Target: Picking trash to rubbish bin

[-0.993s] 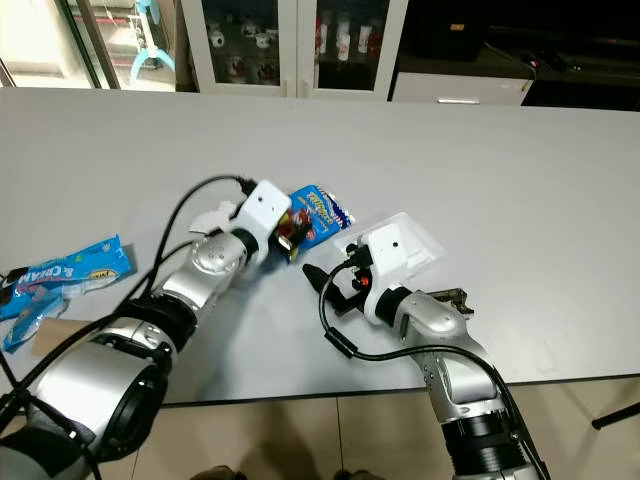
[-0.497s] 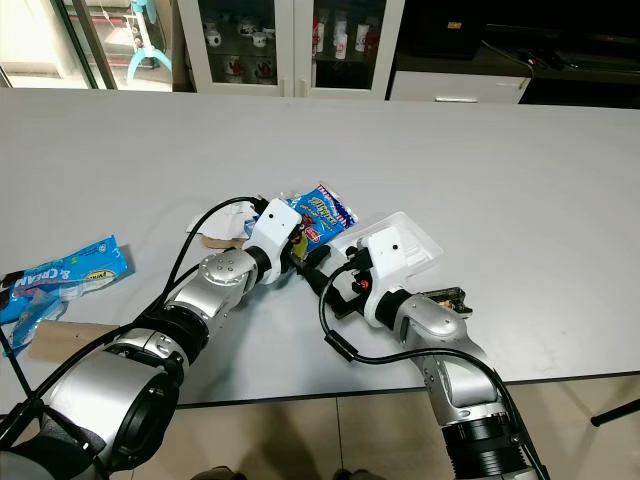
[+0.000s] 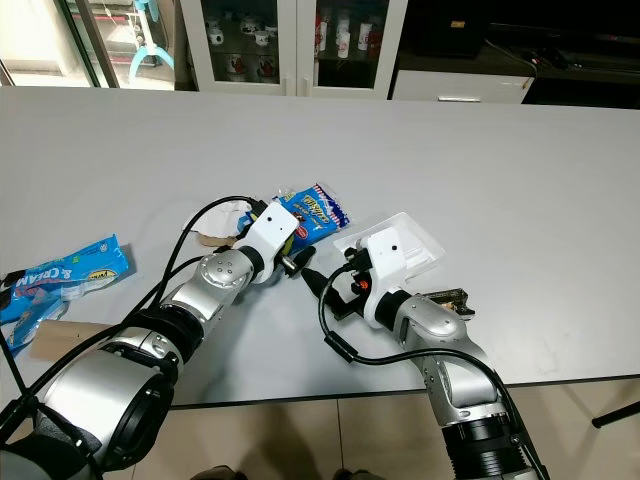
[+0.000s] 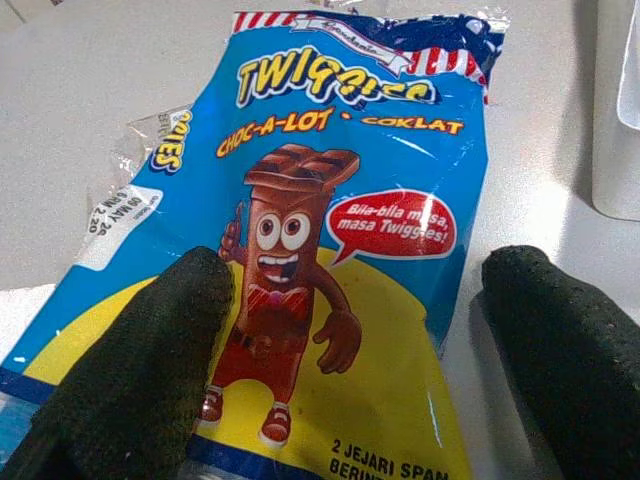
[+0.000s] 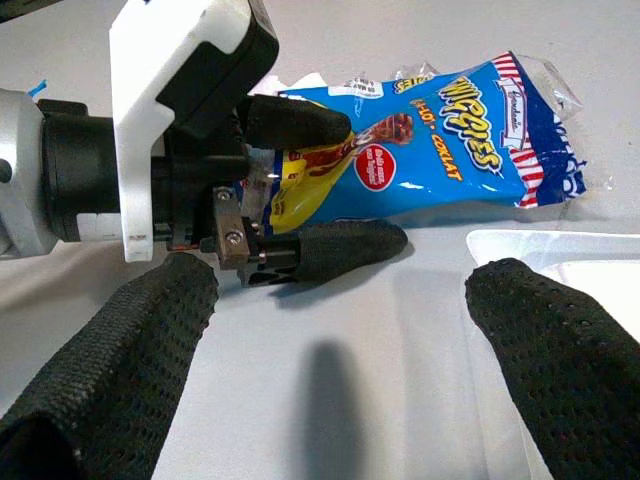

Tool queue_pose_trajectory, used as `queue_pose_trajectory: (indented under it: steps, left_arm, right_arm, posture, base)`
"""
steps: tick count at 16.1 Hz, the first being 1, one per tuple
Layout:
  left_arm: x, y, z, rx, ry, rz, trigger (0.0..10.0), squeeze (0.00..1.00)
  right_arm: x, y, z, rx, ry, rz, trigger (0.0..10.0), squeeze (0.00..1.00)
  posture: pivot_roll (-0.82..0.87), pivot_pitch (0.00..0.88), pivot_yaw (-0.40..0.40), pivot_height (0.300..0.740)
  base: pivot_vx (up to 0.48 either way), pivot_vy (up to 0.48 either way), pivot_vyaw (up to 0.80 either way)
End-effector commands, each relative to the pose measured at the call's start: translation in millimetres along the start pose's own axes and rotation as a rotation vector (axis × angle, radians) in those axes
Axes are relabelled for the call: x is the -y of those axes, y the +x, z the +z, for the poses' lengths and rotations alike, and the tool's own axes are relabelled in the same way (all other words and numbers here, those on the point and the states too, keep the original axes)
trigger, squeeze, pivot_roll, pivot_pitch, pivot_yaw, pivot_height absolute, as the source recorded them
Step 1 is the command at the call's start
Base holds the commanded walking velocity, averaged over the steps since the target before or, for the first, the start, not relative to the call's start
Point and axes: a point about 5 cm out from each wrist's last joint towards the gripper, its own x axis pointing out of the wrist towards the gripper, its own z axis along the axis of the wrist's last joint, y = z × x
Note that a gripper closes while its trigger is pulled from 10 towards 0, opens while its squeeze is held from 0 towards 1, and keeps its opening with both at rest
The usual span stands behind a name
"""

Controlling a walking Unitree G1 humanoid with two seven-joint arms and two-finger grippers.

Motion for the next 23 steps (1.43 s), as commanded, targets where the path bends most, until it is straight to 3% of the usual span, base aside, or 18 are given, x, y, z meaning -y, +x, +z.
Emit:
queue_pose_trajectory:
  steps: [1,4,5,12,23]
  left_arm:
    - [7.5,-0.3,-10,-0.043,-0.004,-0.023,10.0,0.0]
    - [11.9,-0.2,-13,-0.06,-0.023,-0.024,10.0,0.0]
    - [15.8,0.0,-15,-0.063,-0.02,-0.033,0.0,0.0]
    - [27.0,0.9,-18,-0.073,-0.026,-0.073,0.0,0.0]
    - [30.0,1.1,-19,-0.082,-0.041,-0.069,0.0,0.0]
  right_arm:
    - [-3.1,-1.8,4,0.015,-0.003,0.018,10.0,0.0]
    - [-3.4,-1.8,4,0.014,-0.002,0.021,10.0,0.0]
    - [-3.4,-1.9,4,0.014,-0.002,0.022,10.0,0.0]
    - [-4.4,-2.1,3,0.01,0.002,0.026,10.0,0.0]
    - [-6.7,-1.1,1,0.011,0.006,0.035,10.0,0.0]
  posture:
    - [-0.11,0.053,-0.044,0.74]
    - [-0.11,0.054,-0.045,0.74]
    - [-0.11,0.056,-0.044,0.74]
    - [-0.11,0.057,-0.043,0.74]
    - [-0.11,0.054,-0.041,0.74]
  base:
    - [0.0,0.0,0.0]
    - [0.0,0.0,0.0]
    - [0.0,0.0,0.0]
    - [0.0,0.0,0.0]
    - [0.0,0.0,0.0]
